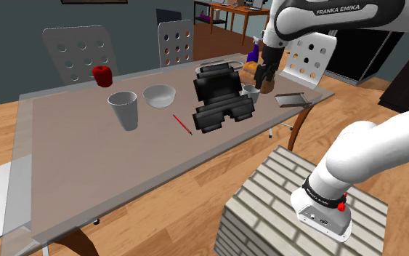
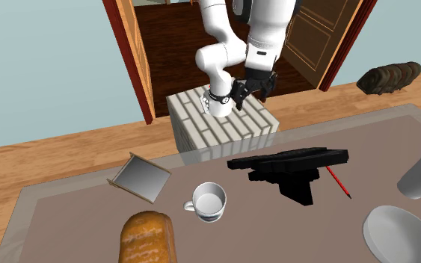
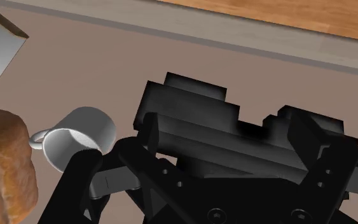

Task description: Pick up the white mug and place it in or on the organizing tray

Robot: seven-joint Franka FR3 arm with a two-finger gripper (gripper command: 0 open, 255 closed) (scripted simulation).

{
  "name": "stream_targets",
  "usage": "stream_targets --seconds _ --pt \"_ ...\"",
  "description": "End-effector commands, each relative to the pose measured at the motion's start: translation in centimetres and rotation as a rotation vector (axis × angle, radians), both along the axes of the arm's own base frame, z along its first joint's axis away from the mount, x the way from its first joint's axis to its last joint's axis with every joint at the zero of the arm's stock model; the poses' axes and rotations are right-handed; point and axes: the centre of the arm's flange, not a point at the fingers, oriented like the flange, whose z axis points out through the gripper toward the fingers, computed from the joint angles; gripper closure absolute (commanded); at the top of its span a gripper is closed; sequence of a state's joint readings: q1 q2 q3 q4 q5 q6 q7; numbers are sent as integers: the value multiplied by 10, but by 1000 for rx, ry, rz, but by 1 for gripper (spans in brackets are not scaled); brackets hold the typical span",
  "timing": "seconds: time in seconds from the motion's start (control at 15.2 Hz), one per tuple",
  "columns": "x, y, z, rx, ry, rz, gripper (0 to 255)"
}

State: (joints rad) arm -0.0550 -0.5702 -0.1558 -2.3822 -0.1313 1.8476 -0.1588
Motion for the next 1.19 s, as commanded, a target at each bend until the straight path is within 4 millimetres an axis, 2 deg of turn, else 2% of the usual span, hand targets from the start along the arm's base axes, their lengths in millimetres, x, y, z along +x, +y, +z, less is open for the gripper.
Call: stream_targets --seconds 0.0,1.12 --pt "15 -18 -16 0 2 1 0" --pt "147 -165 -127 5 22 9 0"
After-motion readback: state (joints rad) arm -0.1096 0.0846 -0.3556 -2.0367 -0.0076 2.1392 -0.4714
